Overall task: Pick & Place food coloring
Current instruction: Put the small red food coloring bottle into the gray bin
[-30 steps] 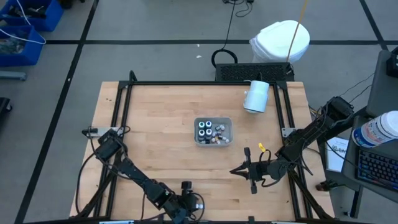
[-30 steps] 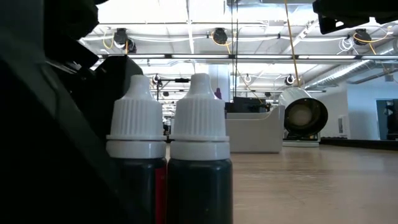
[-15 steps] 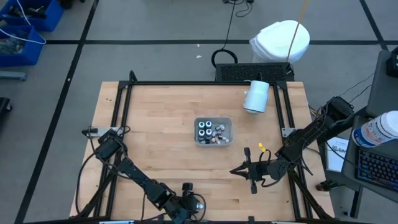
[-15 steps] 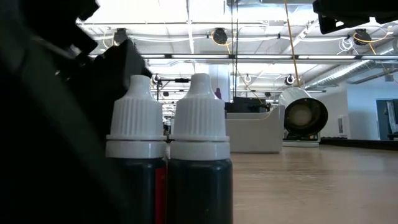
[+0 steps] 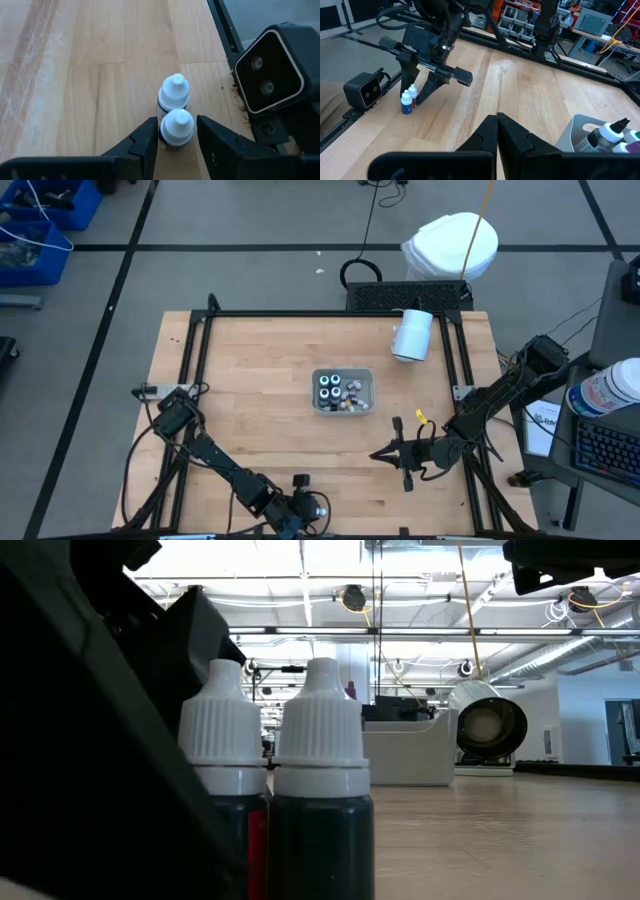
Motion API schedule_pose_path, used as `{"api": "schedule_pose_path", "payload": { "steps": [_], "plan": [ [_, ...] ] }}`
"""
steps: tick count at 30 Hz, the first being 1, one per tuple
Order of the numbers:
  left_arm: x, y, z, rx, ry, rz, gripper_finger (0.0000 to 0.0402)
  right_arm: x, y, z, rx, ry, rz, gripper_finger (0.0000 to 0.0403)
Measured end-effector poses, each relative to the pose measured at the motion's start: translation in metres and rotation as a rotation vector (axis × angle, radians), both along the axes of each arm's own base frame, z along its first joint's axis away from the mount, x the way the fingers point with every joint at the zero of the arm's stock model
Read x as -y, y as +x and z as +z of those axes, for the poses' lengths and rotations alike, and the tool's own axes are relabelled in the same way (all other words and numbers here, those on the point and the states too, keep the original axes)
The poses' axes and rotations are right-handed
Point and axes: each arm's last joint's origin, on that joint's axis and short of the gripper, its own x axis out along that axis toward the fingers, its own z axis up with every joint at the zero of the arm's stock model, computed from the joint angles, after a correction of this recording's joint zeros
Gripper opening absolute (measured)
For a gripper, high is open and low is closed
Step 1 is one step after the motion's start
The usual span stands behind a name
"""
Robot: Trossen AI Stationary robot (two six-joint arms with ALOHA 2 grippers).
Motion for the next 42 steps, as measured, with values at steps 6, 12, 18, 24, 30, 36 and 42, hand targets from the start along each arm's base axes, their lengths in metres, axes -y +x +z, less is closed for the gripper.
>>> {"api": "schedule_pose_path", "payload": {
  "steps": [6,12,18,24,30,36,42],
  "plan": [
    [0.0,0.0,0.0,0.003,0.001,-0.002,0.012,0.0,0.0,0.0,0.0,0.0,-0.001,0.0],
    [0.0,0.0,0.0,0.001,-0.006,0.003,0.009,0.0,0.0,0.0,0.0,0.0,0.0,0.0],
    [0.0,0.0,0.0,-0.002,-0.012,0.006,0.0085,0.0,0.0,0.0,0.0,0.0,0.0,0.0],
    [-0.006,-0.006,0.027,-0.01,0.015,0.005,0.0087,0.0,0.0,0.0,0.0,0.0,0.0,0.0],
    [-0.024,-0.015,0.086,0.116,0.132,0.052,0.0087,0.0,0.0,0.0,0.001,0.001,0.0,0.0],
    [-0.072,0.012,0.141,0.353,0.121,0.219,0.0087,0.0,0.0,0.001,0.009,0.008,0.0,0.0],
    [-0.125,0.055,0.134,0.34,0.05,0.233,0.0087,0.0,0.0,0.001,0.008,0.006,0.0,0.0]
  ]
}}
